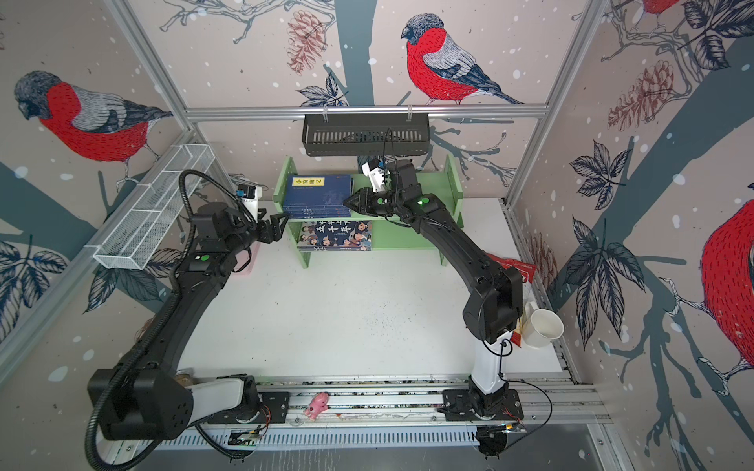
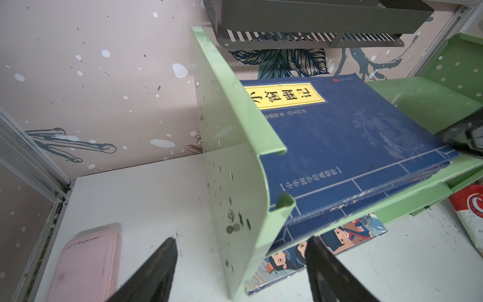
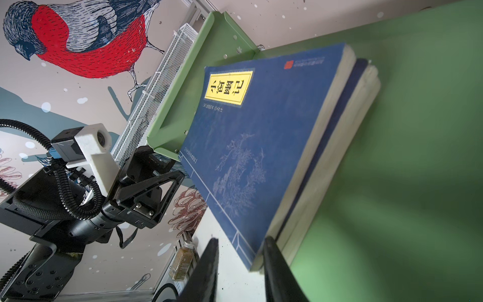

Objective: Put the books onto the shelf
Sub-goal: 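Press the right gripper against the stack's edge to align the books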

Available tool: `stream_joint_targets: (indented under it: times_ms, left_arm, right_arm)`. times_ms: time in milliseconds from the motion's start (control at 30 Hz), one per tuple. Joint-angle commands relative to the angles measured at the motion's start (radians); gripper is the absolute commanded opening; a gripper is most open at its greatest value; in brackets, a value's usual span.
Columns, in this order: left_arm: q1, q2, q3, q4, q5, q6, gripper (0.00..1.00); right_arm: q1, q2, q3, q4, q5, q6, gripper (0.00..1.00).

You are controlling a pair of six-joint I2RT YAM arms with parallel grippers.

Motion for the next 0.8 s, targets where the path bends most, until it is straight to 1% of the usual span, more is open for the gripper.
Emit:
stream_joint_targets:
  times_ms: [0, 233, 300, 400, 533, 767]
  left_arm:
    - [0.001, -0.002, 0.017, 0.041, -0.002, 0.013, 0.77]
    - [0.0, -0.016, 0.079, -0.016, 0.024, 0.01, 0.78]
    - [0.0, -0.02, 0.096, -0.037, 0.031, 0.009, 0.78]
    - [0.001, -0.028, 0.107, -0.058, 0.027, 0.004, 0.79]
    - [0.0, -0.043, 0.084, -0.08, 0.026, 0.007, 0.78]
    - [0.0, -0.078, -0.006, -0.081, 0.031, 0.014, 0.77]
  right_arm:
    - [0.006, -0.023, 0.002, 0.004, -0.014, -0.019, 0.32]
    - [-0.009, -0.04, 0.022, -0.011, 0.005, -0.025, 0.33]
    - [-0.018, -0.044, 0.021, -0.003, 0.014, -0.022, 0.35]
    - [-0.033, -0.05, 0.01, 0.016, 0.014, -0.01, 0.35]
    - [-0.039, -0.067, -0.013, 0.033, 0.014, -0.011, 0.35]
    - [-0.094, -0.041, 0.028, 0.04, -0.005, -0.004, 0.35]
